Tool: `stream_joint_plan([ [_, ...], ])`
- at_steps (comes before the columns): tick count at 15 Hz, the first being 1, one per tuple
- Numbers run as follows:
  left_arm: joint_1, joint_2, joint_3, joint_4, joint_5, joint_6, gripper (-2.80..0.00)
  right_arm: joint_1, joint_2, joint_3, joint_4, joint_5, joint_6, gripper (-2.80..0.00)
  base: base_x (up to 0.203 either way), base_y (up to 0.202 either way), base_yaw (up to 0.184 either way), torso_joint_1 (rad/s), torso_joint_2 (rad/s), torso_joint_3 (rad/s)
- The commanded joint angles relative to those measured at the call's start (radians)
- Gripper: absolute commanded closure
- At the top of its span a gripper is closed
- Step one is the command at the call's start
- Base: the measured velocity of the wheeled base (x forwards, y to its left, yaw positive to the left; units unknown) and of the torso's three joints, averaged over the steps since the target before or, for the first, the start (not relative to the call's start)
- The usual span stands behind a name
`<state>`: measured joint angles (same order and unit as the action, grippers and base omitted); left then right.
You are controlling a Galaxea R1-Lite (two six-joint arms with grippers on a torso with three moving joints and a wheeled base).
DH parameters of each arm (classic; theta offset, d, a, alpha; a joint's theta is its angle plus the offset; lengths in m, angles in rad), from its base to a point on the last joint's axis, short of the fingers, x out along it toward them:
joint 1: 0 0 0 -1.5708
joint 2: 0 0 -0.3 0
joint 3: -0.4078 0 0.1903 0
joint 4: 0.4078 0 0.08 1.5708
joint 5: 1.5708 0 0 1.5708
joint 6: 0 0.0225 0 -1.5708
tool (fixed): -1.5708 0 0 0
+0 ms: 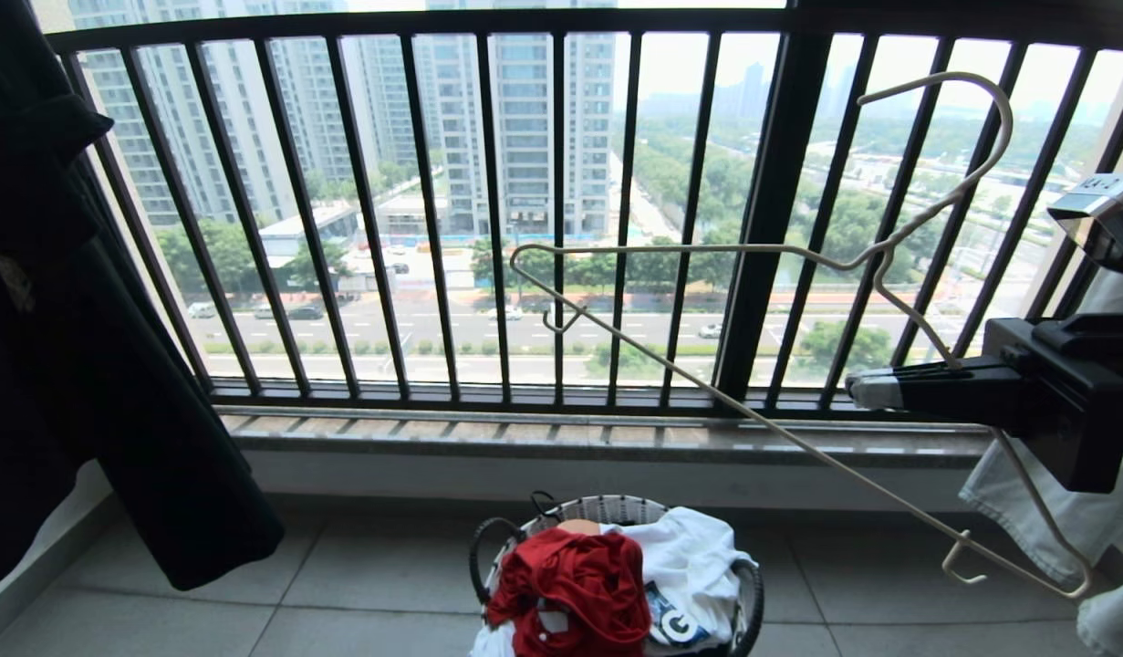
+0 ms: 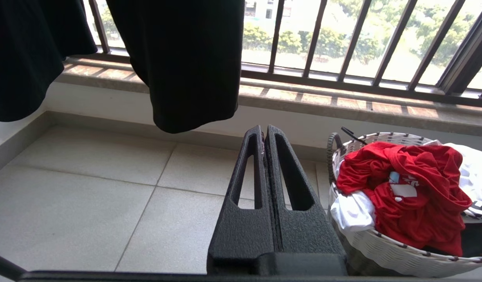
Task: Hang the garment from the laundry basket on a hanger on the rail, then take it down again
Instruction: Pick up the clothes rack on the clothesline
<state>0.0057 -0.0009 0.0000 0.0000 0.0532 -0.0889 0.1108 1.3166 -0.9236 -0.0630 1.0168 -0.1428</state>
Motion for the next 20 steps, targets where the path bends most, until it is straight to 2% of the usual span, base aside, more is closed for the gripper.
stream_joint_plan([
  [1, 0.0, 0.001, 0.0, 0.0, 0.0, -0.001, 0.0, -0.007, 0.0, 0.0, 0.0, 0.006, 0.0, 0.0, 0.0, 0.0, 0.0, -0.002, 0.08, 0.057],
  [6, 0.0, 0.001, 0.0, 0.0, 0.0, -0.002, 0.0, -0.052, -0.013, -0.012, -0.001, 0.006, 0.0, 0.0, 0.0, 0.0, 0.0, 0.0, 0.01, 0.015],
  [20, 0.0, 0.001, 0.0, 0.0, 0.0, -0.001, 0.0, -0.059, -0.04, -0.005, -0.015, 0.006, -0.001, 0.0, 0.0, 0.0, 0.0, 0.0, 0.0, 0.0],
])
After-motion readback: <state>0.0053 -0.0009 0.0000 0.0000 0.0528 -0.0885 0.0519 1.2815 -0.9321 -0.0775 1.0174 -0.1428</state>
